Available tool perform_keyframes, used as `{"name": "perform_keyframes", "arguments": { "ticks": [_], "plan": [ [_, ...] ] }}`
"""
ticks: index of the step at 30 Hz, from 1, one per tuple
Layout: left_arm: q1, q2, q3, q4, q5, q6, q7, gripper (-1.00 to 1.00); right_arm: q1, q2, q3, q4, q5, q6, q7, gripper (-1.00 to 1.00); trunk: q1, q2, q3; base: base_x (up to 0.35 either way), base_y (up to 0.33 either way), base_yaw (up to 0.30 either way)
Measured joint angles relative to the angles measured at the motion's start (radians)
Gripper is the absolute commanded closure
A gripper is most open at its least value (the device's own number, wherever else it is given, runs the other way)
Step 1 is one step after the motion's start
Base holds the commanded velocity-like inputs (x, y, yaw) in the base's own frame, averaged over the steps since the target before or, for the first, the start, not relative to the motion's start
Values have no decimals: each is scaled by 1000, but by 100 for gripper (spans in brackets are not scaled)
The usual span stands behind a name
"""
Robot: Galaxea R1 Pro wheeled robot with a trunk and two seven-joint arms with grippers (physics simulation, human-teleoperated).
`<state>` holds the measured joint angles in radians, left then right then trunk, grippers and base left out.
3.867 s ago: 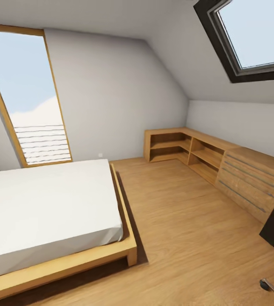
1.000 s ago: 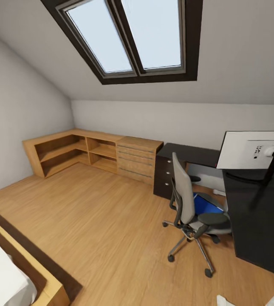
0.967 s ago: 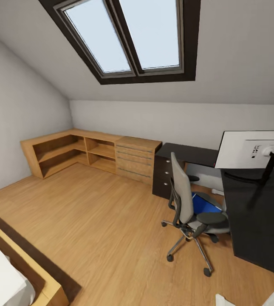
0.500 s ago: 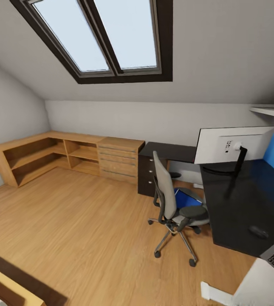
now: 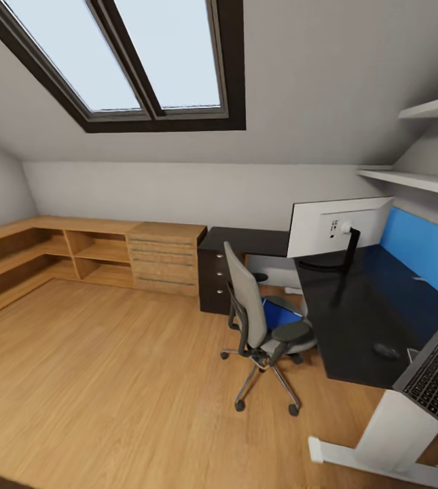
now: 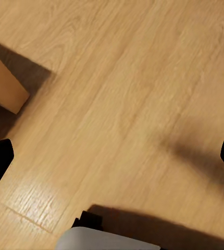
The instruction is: In the bedroom, organize the workspace by keeping the computer under the desk, ensuring the monitor is on the desk, placing the keyboard on the desk next to the monitor, placing the mouse on the desk next to the keyboard, moving the folder from the swivel chair onto the desk next to the mouse, stacking the notebook on top of the folder with the pen on top of the notebook, and positioning the swivel chair next to the desk.
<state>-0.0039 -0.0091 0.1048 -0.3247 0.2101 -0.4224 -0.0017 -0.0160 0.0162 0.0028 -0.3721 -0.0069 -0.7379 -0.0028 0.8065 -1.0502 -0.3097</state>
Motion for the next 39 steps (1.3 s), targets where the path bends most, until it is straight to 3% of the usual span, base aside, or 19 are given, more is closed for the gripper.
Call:
{"name": "perform_keyframes", "arguments": {
  "ticks": [6,16,26,34,39],
  "plan": [
    [0,-1,9,-7,3,-1,3,-100,0,0,0,0,0,0,0,-100,0,0,0,-3,20,-300],
    [0,6,12,-9,2,9,4,-100,0,0,0,0,0,0,0,-100,38,-70,-31,0,1,-283],
    [-1,10,15,-10,-1,24,4,-100,0,3,0,4,0,3,-1,-100,77,-140,-63,0,0,-33],
    [-4,36,16,-12,-3,202,4,-100,0,8,6,8,-2,-1,1,-100,107,-196,-88,0,0,0],
    [-5,39,16,-12,-3,213,4,-100,0,6,7,9,-1,-2,2,-100,126,-231,-103,0,0,0]
  ]
}}
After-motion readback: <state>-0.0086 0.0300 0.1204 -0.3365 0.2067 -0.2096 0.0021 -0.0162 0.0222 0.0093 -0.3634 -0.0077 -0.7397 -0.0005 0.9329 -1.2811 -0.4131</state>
